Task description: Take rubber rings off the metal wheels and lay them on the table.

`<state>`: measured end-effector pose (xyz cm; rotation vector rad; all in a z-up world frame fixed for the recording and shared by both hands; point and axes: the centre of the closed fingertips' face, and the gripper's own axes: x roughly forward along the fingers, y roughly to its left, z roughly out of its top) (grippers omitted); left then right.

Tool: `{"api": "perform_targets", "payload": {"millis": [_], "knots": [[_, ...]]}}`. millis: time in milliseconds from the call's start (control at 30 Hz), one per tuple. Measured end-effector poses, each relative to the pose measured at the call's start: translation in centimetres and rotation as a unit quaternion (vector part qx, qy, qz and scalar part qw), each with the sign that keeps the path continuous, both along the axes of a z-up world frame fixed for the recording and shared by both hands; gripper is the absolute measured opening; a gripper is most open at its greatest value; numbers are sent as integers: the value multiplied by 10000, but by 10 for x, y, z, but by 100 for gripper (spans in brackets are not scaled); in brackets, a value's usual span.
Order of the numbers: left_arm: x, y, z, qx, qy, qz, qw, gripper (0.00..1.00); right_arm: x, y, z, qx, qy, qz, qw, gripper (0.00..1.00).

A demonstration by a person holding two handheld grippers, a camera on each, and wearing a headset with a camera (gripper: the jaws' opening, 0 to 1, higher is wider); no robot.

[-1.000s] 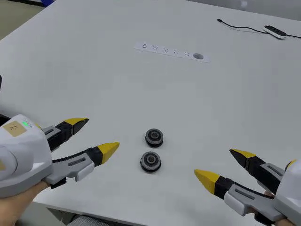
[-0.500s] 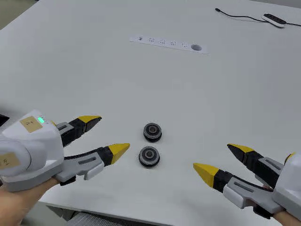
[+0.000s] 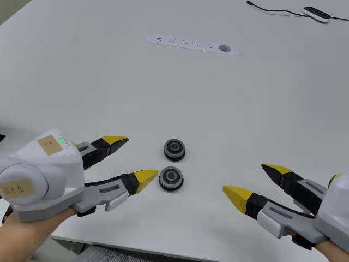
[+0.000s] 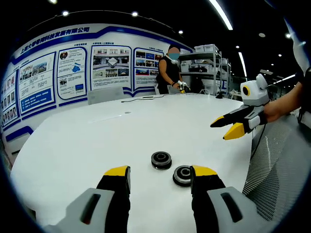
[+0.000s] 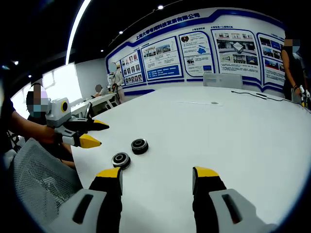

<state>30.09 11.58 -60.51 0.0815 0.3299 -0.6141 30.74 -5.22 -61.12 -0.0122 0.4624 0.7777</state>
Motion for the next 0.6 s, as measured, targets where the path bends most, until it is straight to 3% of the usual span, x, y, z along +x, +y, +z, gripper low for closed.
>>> {"api": "perform_targets", "payload": {"millis": [600], "knots": [[4, -14, -12, 81, 117, -324, 9994, 47, 0, 3, 1, 118, 95, -35, 9999, 58]]}}
